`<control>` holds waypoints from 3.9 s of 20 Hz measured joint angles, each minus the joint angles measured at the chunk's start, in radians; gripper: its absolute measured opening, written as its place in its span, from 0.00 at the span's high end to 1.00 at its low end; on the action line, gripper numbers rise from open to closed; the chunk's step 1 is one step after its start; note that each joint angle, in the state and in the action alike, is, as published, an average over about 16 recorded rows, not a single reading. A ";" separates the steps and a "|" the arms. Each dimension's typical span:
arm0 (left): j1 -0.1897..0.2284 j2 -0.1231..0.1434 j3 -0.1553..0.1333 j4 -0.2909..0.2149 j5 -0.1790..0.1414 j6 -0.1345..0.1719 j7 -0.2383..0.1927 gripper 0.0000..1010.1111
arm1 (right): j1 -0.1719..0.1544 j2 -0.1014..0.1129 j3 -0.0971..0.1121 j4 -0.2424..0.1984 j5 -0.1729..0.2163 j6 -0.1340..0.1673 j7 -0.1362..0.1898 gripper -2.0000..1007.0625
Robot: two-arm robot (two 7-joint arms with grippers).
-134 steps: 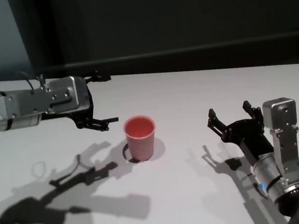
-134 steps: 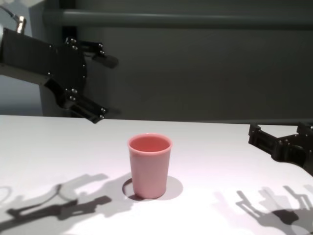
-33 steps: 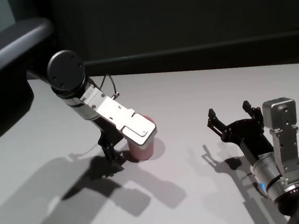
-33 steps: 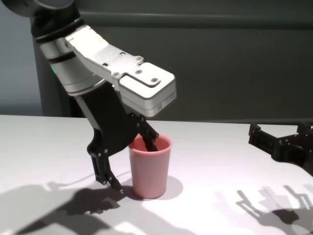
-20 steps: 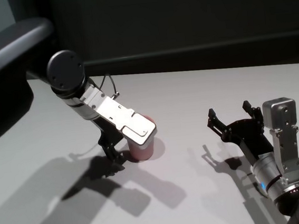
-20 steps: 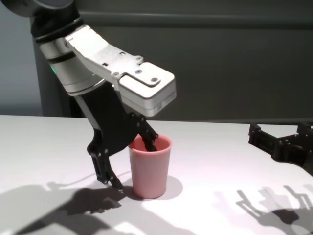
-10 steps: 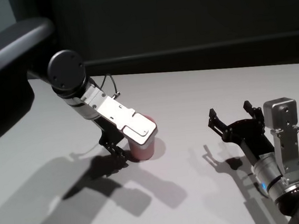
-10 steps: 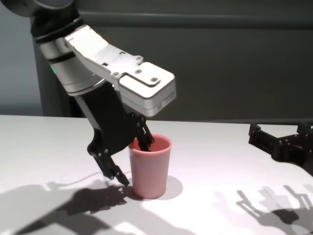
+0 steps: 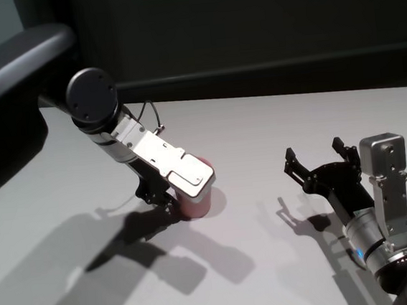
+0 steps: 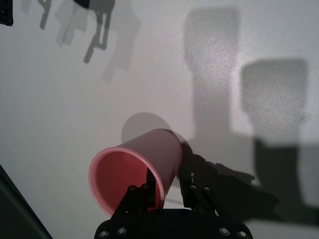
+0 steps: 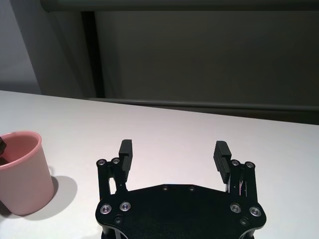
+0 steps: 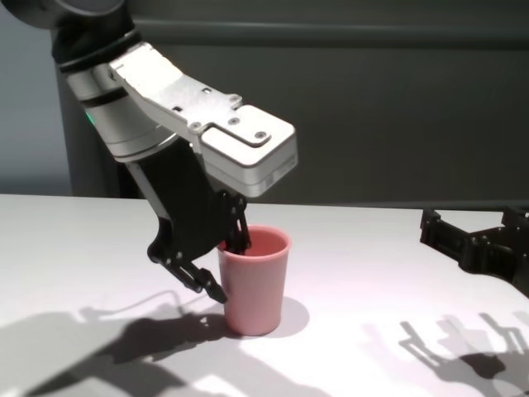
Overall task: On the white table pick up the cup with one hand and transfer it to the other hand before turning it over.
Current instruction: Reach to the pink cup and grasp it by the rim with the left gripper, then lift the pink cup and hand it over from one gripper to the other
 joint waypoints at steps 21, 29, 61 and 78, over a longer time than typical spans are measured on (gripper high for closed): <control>0.006 0.005 -0.013 -0.004 -0.028 0.006 0.011 0.95 | 0.000 0.000 0.000 0.000 0.000 0.000 0.000 0.00; 0.033 0.027 -0.065 -0.015 -0.128 0.036 0.049 0.95 | 0.000 0.000 0.000 0.000 0.000 0.000 0.000 0.00; 0.359 0.023 -0.474 -0.043 -0.773 0.096 0.374 0.95 | 0.000 0.000 0.000 0.000 0.000 0.000 0.000 0.00; 0.346 -0.101 -0.492 0.077 -0.928 0.036 0.293 0.95 | 0.000 0.000 0.000 0.000 0.000 0.000 0.000 0.00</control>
